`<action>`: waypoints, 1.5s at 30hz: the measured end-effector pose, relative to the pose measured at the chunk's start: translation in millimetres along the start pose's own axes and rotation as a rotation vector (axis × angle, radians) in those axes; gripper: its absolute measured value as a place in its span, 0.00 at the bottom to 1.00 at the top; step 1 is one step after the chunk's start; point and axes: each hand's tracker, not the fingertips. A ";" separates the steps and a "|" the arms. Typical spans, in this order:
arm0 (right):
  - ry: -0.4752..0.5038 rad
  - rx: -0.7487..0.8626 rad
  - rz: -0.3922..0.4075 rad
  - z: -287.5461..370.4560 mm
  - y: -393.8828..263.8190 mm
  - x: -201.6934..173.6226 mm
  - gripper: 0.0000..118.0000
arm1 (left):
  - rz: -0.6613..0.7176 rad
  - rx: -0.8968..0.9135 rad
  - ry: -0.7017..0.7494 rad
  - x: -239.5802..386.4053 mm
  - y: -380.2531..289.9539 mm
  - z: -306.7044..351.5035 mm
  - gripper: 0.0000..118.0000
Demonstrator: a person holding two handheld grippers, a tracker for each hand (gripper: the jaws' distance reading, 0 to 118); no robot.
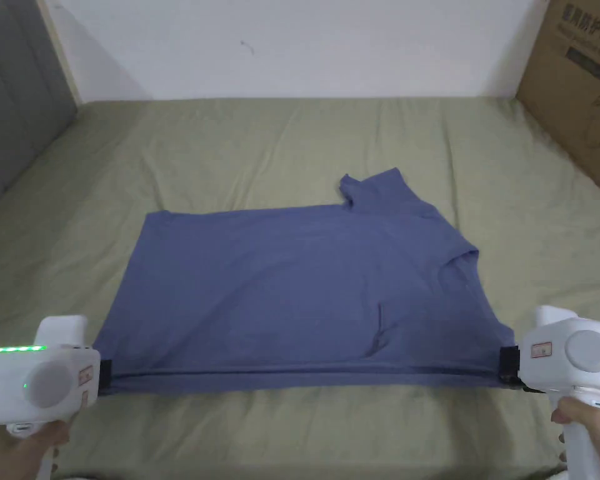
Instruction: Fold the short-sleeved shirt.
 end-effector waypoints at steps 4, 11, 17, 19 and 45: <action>-0.013 -0.010 0.027 -1.5 -1.9 -0.5 0.47 | -0.007 -0.051 0.012 -0.3 -3.6 -2.0 0.83; -0.021 0.033 0.059 19.0 -15.2 -1.0 0.76 | 0.098 0.000 -0.090 -3.8 -15.9 30.6 0.88; -0.007 0.155 0.141 48.0 -17.2 -9.7 0.12 | 0.160 0.087 -0.216 -6.5 -25.2 67.2 0.09; 0.004 0.161 0.144 48.4 -19.6 -11.9 0.03 | 0.160 0.084 -0.182 -1.7 -30.4 67.8 0.00; 0.048 0.057 0.094 15.9 -23.8 -10.4 0.01 | 0.169 -0.062 -0.156 -4.7 -6.1 -15.5 0.03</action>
